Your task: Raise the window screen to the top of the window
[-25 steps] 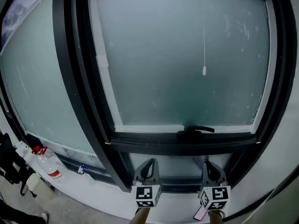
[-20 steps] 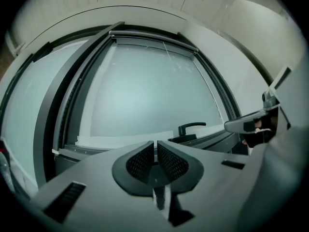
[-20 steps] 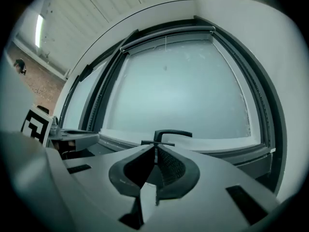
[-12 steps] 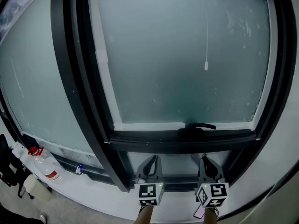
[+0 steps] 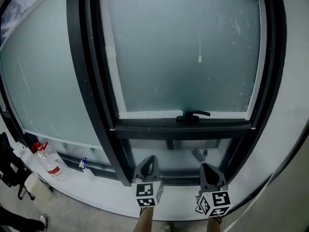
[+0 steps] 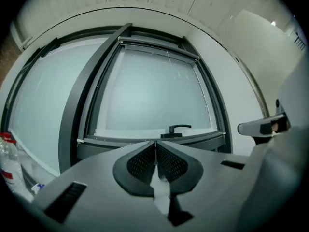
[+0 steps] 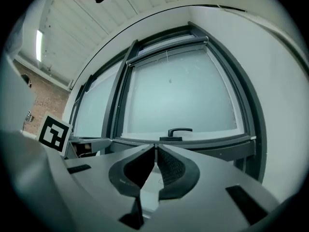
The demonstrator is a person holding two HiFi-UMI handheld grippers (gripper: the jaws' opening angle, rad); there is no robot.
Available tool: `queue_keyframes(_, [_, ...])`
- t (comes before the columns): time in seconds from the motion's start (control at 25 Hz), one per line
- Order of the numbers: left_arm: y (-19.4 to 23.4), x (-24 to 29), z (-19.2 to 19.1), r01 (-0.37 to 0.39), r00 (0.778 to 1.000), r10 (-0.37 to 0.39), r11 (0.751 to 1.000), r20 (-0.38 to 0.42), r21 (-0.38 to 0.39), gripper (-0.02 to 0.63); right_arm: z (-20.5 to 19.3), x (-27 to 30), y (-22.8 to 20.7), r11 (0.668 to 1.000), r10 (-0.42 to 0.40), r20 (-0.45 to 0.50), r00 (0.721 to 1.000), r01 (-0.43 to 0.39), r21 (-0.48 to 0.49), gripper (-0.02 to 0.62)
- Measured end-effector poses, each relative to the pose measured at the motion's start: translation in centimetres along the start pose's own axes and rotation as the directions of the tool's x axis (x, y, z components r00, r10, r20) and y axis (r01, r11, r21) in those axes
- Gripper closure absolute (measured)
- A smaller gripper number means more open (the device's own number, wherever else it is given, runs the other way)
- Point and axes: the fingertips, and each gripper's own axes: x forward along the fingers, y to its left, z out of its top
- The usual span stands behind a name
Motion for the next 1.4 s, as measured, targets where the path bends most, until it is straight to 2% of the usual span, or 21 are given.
queue_keyframes(0.16, [-3.4, -6.7, -0.4, 0.022, 1.000, -0.022, 1.000, -0.009, -0.021, 0.592, -1.0, -6.7, 2.0, 0.999, 0.042, -0.021, 0.999, -0.042, -0.013, 0.575])
queue_keyframes(0.24, [-4.7, -10.3, -0.8, 0.026, 1.000, -0.026, 0.999, -0.009, -0.019, 0.592, -1.5, -9.3, 3.2, 0.998, 0.061, -0.035, 0.998, -0.060, 0.027, 0.575])
queue_keyframes(0.44, [-6.2, -17.0, -1.3, 0.047, 0.999, -0.046, 0.999, -0.028, 0.023, 0.592, -2.4, -15.1, 5.6, 0.996, 0.017, -0.080, 0.997, -0.010, 0.088, 0.576])
queue_keyframes(0.56, [-5.8, -20.3, -0.8, 0.044, 0.999, -0.043, 0.999, -0.032, 0.014, 0.592, -1.9, -17.5, 7.8, 0.992, 0.052, -0.072, 0.996, -0.043, 0.119, 0.576])
queue_keyframes(0.72, [-4.9, -24.4, -0.9, 0.023, 0.999, -0.025, 0.999, -0.048, -0.040, 0.592, -0.2, -19.1, 10.9, 0.989, 0.089, -0.038, 0.995, -0.084, 0.118, 0.575])
queue_keyframes(0.8, [-4.8, -26.4, -0.9, 0.043, 0.998, -0.045, 0.998, -0.052, -0.047, 0.592, 0.7, -19.8, 12.7, 0.985, 0.094, -0.021, 0.995, -0.090, 0.145, 0.575])
queue_keyframes(1.04, [-2.8, -31.5, 0.6, 0.083, 0.995, -0.083, 0.996, -0.050, -0.013, 0.592, 1.4, -22.7, 17.5, 0.986, 0.015, -0.033, 0.999, -0.009, 0.165, 0.575])
queue_keyframes(1.2, [-2.0, -33.9, 0.5, 0.099, 0.993, -0.100, 0.995, -0.057, -0.027, 0.592, 0.0, -25.3, 19.8, 0.984, 0.013, -0.077, 0.997, 0.002, 0.179, 0.575])
queue_keyframes(1.4, [-1.2, -34.8, 0.0, 0.085, 0.994, -0.088, 0.995, -0.064, -0.045, 0.592, 0.5, -26.9, 19.7, 0.994, -0.021, -0.093, 0.995, 0.031, 0.101, 0.591])
